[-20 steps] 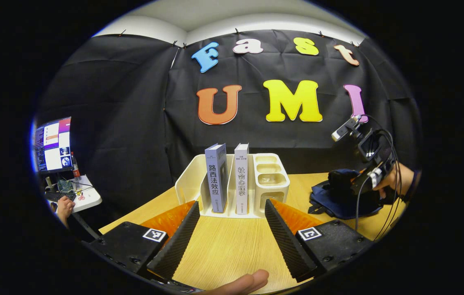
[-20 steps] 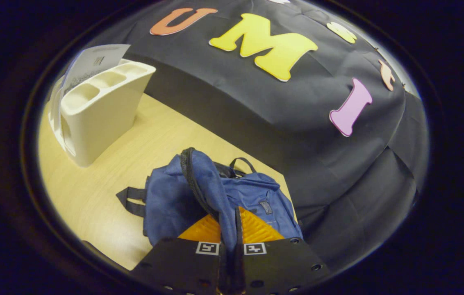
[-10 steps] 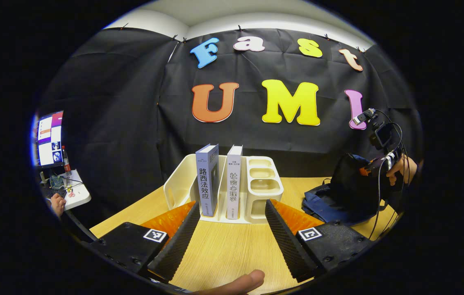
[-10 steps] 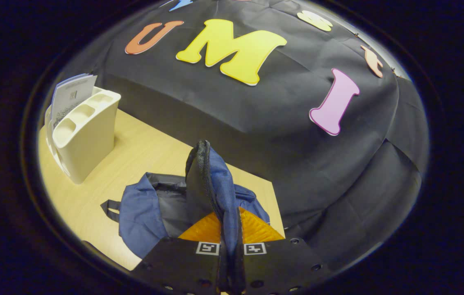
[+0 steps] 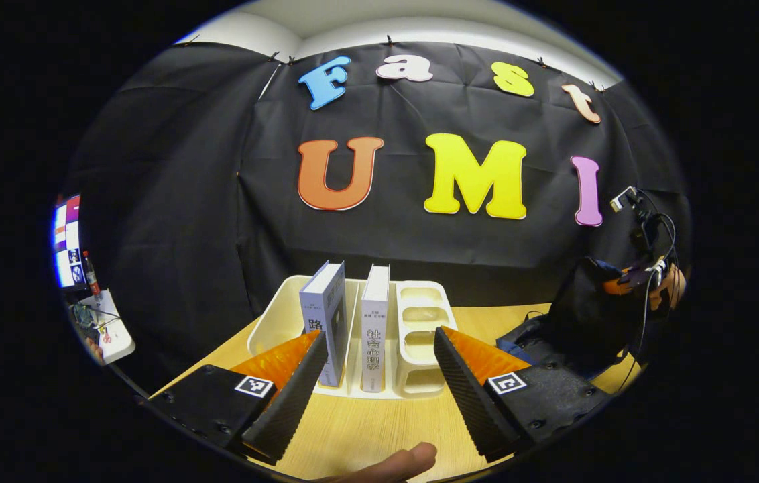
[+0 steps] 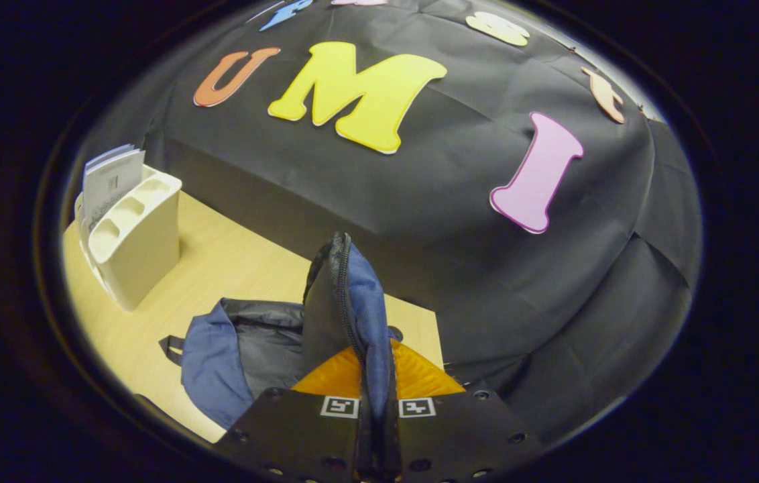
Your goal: Open the schoolbag, grab two books from the bookshelf and put them into the schoolbag.
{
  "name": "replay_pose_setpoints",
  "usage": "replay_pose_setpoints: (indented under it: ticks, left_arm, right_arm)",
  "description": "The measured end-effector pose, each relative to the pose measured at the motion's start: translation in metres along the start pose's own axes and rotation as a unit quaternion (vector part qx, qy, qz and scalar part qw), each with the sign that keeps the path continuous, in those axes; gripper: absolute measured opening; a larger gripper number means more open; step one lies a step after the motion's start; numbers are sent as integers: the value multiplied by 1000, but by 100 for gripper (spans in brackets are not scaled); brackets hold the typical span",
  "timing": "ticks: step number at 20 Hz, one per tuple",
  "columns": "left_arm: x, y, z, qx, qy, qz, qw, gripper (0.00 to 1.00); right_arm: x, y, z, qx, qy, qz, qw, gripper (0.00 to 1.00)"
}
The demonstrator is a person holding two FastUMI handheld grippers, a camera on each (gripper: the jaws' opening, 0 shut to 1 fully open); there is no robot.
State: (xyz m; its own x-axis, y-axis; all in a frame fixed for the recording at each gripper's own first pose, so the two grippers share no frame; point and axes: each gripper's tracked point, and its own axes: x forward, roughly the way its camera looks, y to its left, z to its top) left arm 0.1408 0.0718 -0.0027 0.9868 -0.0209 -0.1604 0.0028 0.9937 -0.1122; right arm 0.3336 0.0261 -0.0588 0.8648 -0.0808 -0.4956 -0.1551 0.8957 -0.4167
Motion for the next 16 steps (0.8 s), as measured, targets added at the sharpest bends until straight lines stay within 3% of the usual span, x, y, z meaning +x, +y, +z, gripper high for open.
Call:
replay_pose_setpoints:
  ticks: [10,16]
  left_arm:
    - [75,-8,44,35,12,-26,999,99]
    - [124,-12,52,62,72,-28,995,100]
  right_arm:
    - [2,-19,-1,12,3,21,1000,7]
    - [3,-28,-5,13,-2,24,1000,7]
